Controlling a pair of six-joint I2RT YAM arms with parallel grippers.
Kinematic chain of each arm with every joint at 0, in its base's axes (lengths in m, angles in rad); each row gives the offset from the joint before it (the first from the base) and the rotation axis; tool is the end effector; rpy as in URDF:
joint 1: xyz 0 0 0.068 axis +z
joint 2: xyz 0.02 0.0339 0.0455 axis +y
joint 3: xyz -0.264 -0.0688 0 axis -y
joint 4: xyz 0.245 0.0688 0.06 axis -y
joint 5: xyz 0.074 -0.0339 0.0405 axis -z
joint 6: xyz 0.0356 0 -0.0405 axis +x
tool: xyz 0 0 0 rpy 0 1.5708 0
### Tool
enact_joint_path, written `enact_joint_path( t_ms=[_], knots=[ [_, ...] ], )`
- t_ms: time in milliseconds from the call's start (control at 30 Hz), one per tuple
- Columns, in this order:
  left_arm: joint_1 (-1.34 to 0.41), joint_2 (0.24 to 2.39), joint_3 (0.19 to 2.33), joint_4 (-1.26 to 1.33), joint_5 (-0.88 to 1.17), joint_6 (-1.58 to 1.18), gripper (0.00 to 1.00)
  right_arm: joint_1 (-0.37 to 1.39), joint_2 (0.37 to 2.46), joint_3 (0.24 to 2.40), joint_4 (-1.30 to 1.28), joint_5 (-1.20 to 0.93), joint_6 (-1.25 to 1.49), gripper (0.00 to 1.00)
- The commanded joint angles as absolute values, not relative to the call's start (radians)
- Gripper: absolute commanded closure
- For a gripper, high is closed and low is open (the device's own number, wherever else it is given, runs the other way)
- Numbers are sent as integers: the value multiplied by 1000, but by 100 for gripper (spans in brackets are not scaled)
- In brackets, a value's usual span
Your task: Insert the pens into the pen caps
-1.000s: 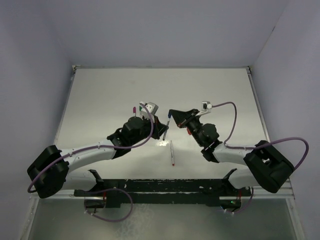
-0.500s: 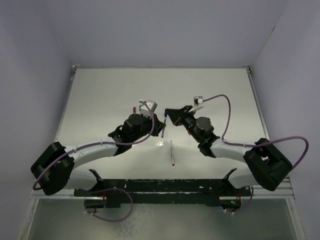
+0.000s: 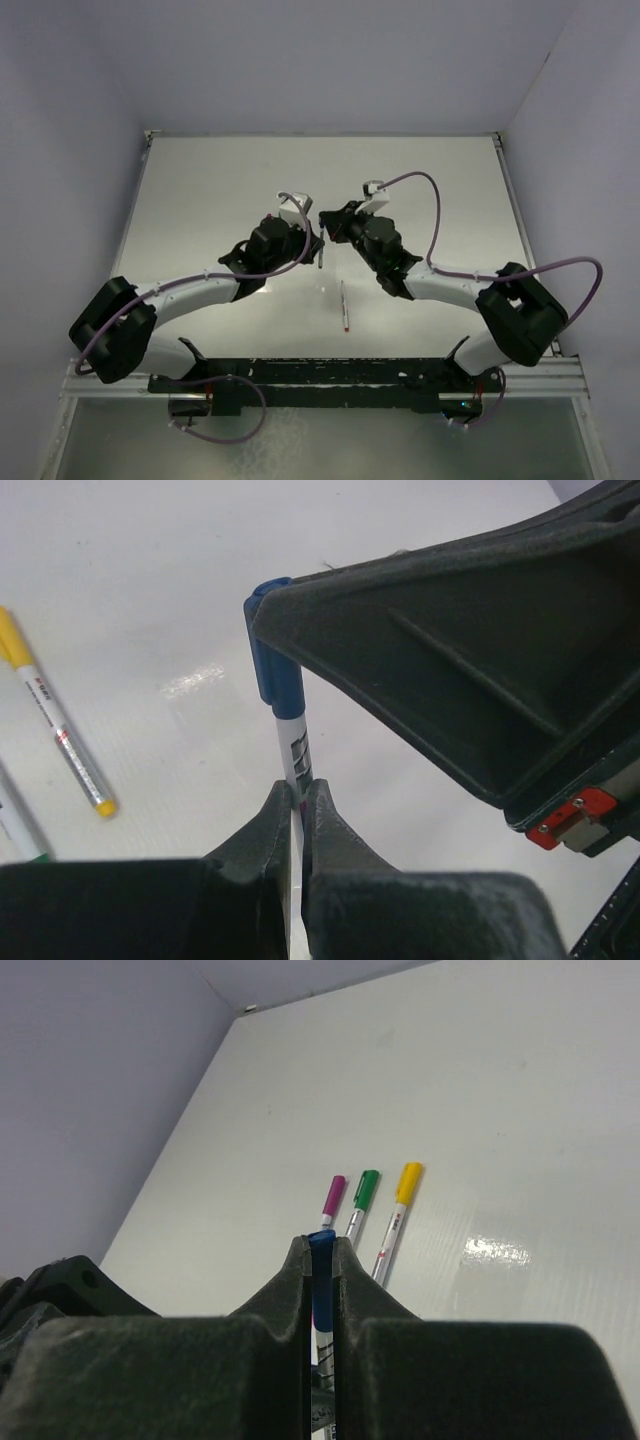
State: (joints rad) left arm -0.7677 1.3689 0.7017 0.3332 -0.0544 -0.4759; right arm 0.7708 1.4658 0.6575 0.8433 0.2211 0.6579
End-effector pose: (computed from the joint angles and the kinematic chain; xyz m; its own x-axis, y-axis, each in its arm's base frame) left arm 0.2173 -0.2071 0.2318 -0.5104 -0.1431 -0.8479 0.4755 0.7746 -0.4170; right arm 0.2304 0.2129 0.2441 -0.2996 0.5406 -0.7861 -0.4288 0.6597 0.6172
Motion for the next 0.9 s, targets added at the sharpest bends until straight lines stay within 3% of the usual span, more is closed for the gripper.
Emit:
enact_joint_path(
  t_ms=[0,300,500,733,867],
  knots=[
    [-715,1341,852,634,-150,-432,100,859,1564,694,488,141,669,100],
    [-673,1359,842,603,-126,-452,100,868,1614,758,432,192,665,100],
    [-672,1457,879,462,-104,-455,100,868,1579,839,387,361,622,100],
    [-661,1616,903,405,-115,-488,100,867,1445,859,376,672,570,57],
    [-645,1681,944,372,-126,-508,100,866,1335,805,388,807,561,46]
  ],
)
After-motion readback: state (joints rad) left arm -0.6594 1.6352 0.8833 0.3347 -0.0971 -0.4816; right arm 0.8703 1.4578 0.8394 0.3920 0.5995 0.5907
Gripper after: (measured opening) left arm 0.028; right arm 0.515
